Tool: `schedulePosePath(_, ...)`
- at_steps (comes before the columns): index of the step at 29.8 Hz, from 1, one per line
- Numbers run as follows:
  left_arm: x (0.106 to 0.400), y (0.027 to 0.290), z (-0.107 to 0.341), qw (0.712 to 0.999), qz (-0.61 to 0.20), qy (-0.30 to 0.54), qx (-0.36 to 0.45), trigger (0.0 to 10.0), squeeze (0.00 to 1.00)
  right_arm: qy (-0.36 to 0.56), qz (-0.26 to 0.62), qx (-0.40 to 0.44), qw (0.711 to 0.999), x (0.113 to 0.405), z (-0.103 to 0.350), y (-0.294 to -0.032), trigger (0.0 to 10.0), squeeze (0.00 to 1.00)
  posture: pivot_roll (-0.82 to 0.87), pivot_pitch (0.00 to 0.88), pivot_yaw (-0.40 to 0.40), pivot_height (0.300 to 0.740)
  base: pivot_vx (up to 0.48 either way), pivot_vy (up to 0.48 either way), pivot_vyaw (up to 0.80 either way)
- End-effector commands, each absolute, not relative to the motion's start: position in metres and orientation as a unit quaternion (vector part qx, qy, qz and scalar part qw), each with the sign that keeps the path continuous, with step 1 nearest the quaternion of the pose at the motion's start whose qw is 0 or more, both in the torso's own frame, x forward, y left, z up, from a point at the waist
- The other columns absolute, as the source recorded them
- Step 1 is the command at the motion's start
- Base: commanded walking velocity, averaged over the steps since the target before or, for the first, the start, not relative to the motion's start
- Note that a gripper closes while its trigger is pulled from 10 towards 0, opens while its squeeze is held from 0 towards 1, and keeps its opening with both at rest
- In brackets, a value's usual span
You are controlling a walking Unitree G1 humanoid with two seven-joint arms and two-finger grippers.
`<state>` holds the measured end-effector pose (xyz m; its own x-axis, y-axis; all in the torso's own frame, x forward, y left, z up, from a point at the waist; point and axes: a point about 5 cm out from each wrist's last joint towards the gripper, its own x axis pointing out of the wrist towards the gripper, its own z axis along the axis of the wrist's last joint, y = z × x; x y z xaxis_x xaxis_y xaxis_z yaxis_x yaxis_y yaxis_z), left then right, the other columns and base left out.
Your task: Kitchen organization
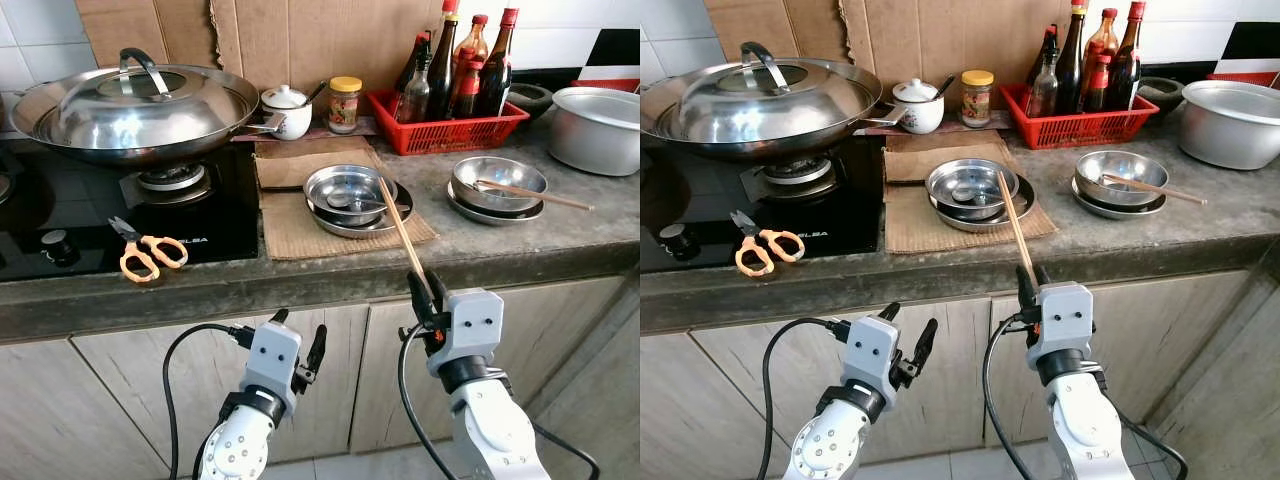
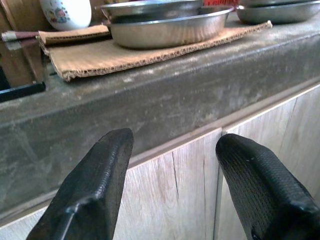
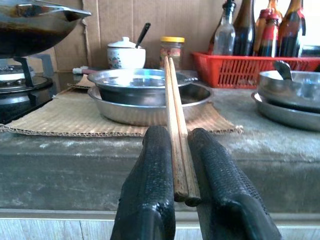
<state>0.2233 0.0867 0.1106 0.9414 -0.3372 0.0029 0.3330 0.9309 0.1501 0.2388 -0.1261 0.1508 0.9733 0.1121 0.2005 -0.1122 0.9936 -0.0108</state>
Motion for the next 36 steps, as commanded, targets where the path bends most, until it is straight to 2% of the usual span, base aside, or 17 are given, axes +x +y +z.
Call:
schedulePosePath(1,0.223,0.085,0.111,0.981,-0.178,-0.017,0.077,10.0,0.00,-0.103,0.050,-0.001,0.993,0.241,0.151,-0.128,10.0,0.00,0.12,0.000,-0.017,0.740,-0.281,0.000,0.00)
schedulePosePath(16,0.222,0.085,0.110,0.980,-0.181,-0.015,0.077,10.0,0.00,-0.122,0.060,0.023,0.990,0.242,0.161,-0.122,10.0,0.00,0.12,0.000,-0.014,0.740,-0.294,0.000,0.00)
schedulePosePath(25,0.221,0.084,0.110,0.980,-0.184,-0.014,0.075,10.0,0.00,-0.062,0.059,-0.008,0.996,0.232,0.137,-0.124,10.0,0.00,0.11,0.000,-0.016,0.740,-0.300,0.000,0.00)
schedulePosePath(36,0.221,0.084,0.109,0.979,-0.189,-0.012,0.075,10.0,0.00,-0.046,0.052,-0.006,0.998,0.224,0.129,-0.124,10.0,0.00,0.11,0.000,-0.013,0.740,-0.309,0.000,0.00)
